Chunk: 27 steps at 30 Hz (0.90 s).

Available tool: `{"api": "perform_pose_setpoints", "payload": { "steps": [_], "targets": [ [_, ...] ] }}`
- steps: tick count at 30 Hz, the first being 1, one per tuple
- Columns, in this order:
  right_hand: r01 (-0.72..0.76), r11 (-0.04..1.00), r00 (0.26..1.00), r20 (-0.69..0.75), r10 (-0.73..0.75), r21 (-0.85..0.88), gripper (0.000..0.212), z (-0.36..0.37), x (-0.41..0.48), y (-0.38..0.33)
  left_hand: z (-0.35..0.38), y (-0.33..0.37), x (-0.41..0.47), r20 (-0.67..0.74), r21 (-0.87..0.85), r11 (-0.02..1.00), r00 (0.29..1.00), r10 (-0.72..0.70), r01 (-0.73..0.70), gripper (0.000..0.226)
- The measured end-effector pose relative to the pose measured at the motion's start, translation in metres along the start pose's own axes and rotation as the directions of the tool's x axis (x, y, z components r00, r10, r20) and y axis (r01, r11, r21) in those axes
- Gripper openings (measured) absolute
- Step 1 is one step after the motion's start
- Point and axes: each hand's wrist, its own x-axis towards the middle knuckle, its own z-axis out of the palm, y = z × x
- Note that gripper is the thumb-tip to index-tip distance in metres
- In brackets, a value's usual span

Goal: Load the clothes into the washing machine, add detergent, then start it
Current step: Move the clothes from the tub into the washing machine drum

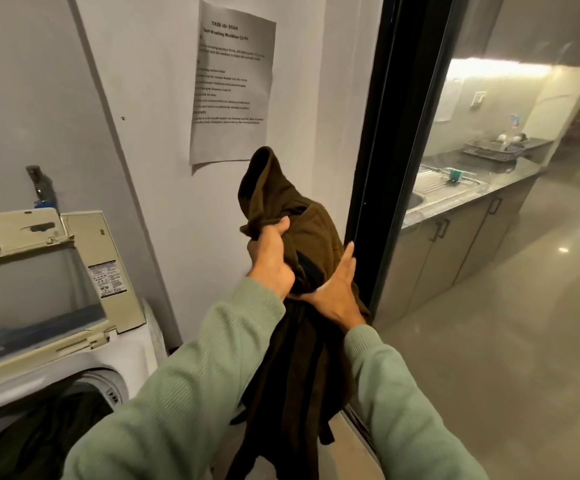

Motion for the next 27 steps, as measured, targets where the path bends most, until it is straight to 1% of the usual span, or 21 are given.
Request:
{"api": "perform_pose_setpoints", "payload": {
  "steps": [2,4,5,7,8,9,10,11,12,13,14,15,16,17,18,19,20,21,22,24,27],
  "targets": [
    [-0.03,0.99,0.999,0.038,0.025,0.136,0.137,-0.003,0.005,0.009,-0.007,0.003,-0.001,0.014,0.007,1.0,0.999,-0.031,0.031,0.051],
    [-0.059,0.971,0.997,0.071,0.044,0.232,0.079,-0.002,0.006,0.014,-0.015,0.011,0.001,0.067,0.046,0.997,0.995,-0.068,0.065,0.048],
    [-0.081,0.971,0.996,0.054,0.07,0.226,0.057,0.0,0.006,0.014,-0.019,0.017,0.001,0.105,0.067,0.995,0.992,-0.077,0.07,0.043],
    [-0.119,0.981,0.992,-0.01,0.122,0.154,0.044,0.005,0.008,0.011,-0.027,0.038,-0.002,0.156,0.175,0.984,0.987,-0.05,0.022,0.036],
    [-0.138,0.986,0.989,-0.043,0.142,0.09,0.044,0.005,0.009,0.007,-0.031,0.051,-0.001,0.143,0.247,0.968,0.99,0.013,-0.048,0.04],
    [-0.152,0.988,0.985,-0.078,0.153,0.024,0.043,0.005,0.01,0.002,-0.038,0.064,0.004,0.102,0.321,0.933,0.985,0.14,-0.165,0.055],
    [-0.159,0.987,0.982,-0.109,0.154,-0.034,0.041,0.003,0.011,-0.004,-0.045,0.08,0.008,0.077,0.455,0.823,0.936,0.343,-0.339,0.079],
    [-0.161,0.984,0.98,-0.13,0.15,-0.079,0.04,0.001,0.011,-0.008,-0.051,0.097,0.009,0.162,0.653,0.56,0.816,0.554,-0.51,0.106],
    [-0.152,0.982,0.982,-0.134,0.136,-0.115,0.039,-0.001,0.012,-0.014,-0.057,0.111,0.009,0.361,0.793,0.162,0.667,0.651,-0.587,0.124],
    [-0.126,0.981,0.987,-0.123,0.107,-0.15,0.037,-0.002,0.012,-0.019,-0.062,0.12,0.009,0.564,0.803,-0.212,0.593,0.575,-0.558,0.136],
    [-0.084,0.98,0.993,-0.1,0.066,-0.181,0.036,0.0,0.012,-0.025,-0.068,0.123,0.013,0.679,0.731,-0.457,0.613,0.405,-0.507,0.142],
    [-0.039,0.979,0.997,-0.07,0.026,-0.201,0.035,0.003,0.011,-0.031,-0.072,0.12,0.016,0.692,0.663,-0.582,0.682,0.237,-0.471,0.146],
    [0.008,0.977,0.999,-0.043,-0.017,-0.212,0.035,0.006,0.01,-0.037,-0.079,0.11,0.024,0.644,0.631,-0.634,0.758,0.107,-0.447,0.148],
    [0.058,0.975,0.998,-0.013,-0.062,-0.215,0.034,0.01,0.01,-0.044,-0.086,0.097,0.028,0.58,0.644,-0.629,0.814,0.03,-0.436,0.15],
    [0.111,0.974,0.994,0.014,-0.11,-0.199,0.033,0.012,0.012,-0.052,-0.094,0.083,0.033,0.527,0.705,-0.552,0.85,-0.014,-0.446,0.153],
    [0.157,0.974,0.988,0.03,-0.154,-0.163,0.032,0.014,0.015,-0.059,-0.1,0.07,0.037,0.497,0.791,-0.384,0.866,-0.05,-0.476,0.155],
    [0.195,0.974,0.981,0.035,-0.192,-0.113,0.03,0.015,0.017,-0.066,-0.105,0.057,0.041,0.493,0.853,-0.147,0.866,-0.081,-0.5,0.156],
    [0.221,0.974,0.975,0.025,-0.22,-0.052,0.028,0.016,0.021,-0.072,-0.107,0.044,0.042,0.506,0.862,0.08,0.856,-0.107,-0.5,0.154],
    [0.236,0.972,0.972,0.005,-0.236,0.019,0.025,0.017,0.023,-0.076,-0.107,0.03,0.041,0.513,0.845,0.244,0.851,-0.115,-0.476,0.15],
    [0.242,0.951,0.97,-0.023,-0.242,0.193,0.02,0.017,0.027,-0.08,-0.102,0.007,0.037,0.5,0.8,0.407,0.865,-0.046,-0.441,0.144],
    [0.22,0.912,0.971,0.016,-0.24,0.347,0.029,0.009,0.027,-0.084,-0.091,-0.008,0.033,0.469,0.73,0.493,0.871,0.145,-0.474,0.139]
  ]
}}
